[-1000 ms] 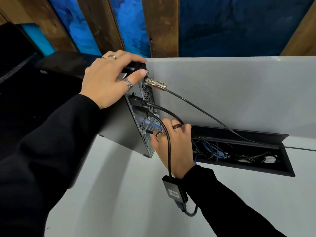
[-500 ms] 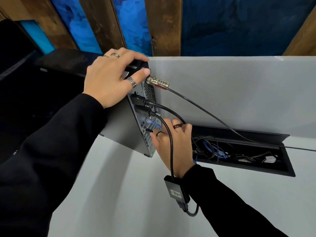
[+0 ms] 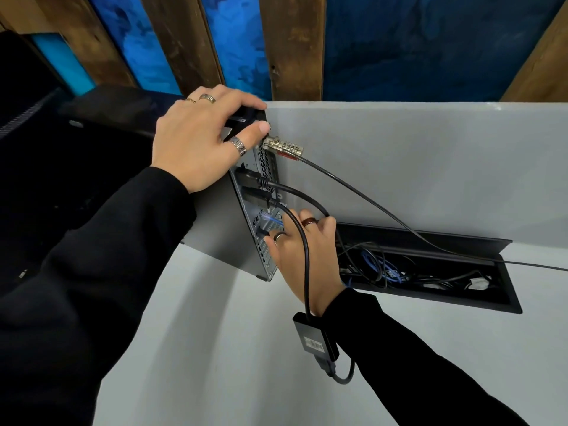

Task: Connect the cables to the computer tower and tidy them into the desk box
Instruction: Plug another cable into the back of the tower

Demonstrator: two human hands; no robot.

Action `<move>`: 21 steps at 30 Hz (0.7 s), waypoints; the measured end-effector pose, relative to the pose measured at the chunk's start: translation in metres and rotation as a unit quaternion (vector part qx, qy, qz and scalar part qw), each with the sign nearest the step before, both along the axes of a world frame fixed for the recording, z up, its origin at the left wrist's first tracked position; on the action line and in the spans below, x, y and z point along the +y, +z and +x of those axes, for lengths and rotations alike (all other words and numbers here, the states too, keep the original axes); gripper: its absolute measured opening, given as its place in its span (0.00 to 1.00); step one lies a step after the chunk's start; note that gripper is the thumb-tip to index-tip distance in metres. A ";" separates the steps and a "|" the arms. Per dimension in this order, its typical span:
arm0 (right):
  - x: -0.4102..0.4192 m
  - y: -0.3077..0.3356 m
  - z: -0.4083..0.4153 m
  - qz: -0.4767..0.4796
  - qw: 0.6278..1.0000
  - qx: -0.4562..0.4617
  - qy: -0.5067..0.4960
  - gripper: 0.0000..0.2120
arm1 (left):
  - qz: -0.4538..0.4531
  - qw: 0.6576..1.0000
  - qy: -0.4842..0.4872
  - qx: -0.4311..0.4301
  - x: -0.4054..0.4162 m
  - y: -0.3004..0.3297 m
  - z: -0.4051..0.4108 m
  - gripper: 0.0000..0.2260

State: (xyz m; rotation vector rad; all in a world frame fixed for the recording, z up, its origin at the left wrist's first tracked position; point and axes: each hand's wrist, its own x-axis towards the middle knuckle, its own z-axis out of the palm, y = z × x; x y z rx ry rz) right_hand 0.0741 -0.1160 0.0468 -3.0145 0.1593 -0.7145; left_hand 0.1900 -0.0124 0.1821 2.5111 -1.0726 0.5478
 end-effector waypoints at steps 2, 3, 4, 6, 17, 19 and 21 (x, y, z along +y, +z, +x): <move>-0.002 0.002 -0.004 -0.005 1.000 0.001 0.011 0.08 | -0.001 1.000 -0.002 0.003 0.001 -0.001 -0.001 0.21; -0.005 0.004 -0.007 -0.005 1.000 0.002 0.021 0.06 | -0.006 1.000 0.000 0.003 0.002 -0.001 -0.001 0.21; -0.008 0.004 -0.011 -0.005 0.999 0.002 0.033 0.05 | -0.012 1.000 0.003 0.003 0.002 -0.001 0.000 0.20; -0.018 0.007 -0.023 -0.006 0.998 0.004 0.061 0.10 | -0.025 1.000 0.005 0.006 0.004 -0.001 0.000 0.20; -0.093 -0.005 -0.123 0.354 0.934 -0.020 -0.047 0.14 | -0.279 0.958 -0.021 0.063 0.042 -0.068 -0.123 0.10; -0.100 -0.017 -0.130 0.391 0.917 0.015 -0.079 0.18 | -0.332 0.930 0.014 0.154 0.046 -0.097 -0.147 0.08; -0.105 -0.030 -0.138 0.412 0.905 0.055 -0.093 0.20 | -0.400 0.873 0.046 0.276 0.047 -0.129 -0.170 0.08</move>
